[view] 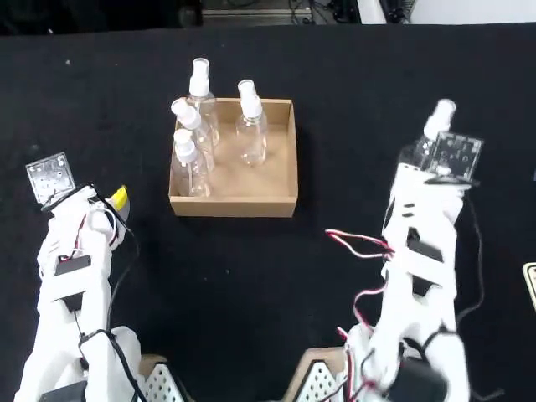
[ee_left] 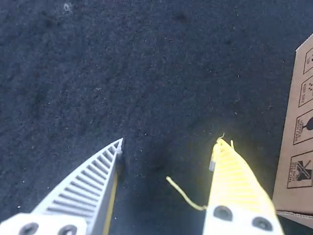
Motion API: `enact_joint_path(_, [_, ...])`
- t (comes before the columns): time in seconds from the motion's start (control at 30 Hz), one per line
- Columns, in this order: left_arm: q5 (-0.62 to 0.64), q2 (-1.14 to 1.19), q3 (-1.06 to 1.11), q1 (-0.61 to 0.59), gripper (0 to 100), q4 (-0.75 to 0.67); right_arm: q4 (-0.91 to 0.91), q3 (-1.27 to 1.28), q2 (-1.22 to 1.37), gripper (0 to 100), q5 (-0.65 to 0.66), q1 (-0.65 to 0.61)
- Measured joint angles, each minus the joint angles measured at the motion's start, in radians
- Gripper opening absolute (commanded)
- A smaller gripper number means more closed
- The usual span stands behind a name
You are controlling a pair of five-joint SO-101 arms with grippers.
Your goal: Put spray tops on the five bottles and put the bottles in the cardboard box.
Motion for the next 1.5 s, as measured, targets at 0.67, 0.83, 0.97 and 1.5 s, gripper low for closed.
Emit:
enact_joint_path(0.67, [0.000,0.000,0.000,0.000,26,0.000,-0.847,-0.069,0.752,1.1,-0.038,0.126])
enact_joint_path(0.83, [0.000,0.000,0.000,0.000,26,0.000,-0.950,-0.071,0.832,1.2,-0.066,0.127])
enact_joint_path(0.97, [0.000,0.000,0.000,0.000,26,0.000,-0.996,-0.077,0.859,1.3,-0.069,0.127])
enact_joint_path(1.5, [0.000,0.000,0.000,0.000,26,0.000,-1.003,-0.077,0.859,19.5,-0.069,0.126])
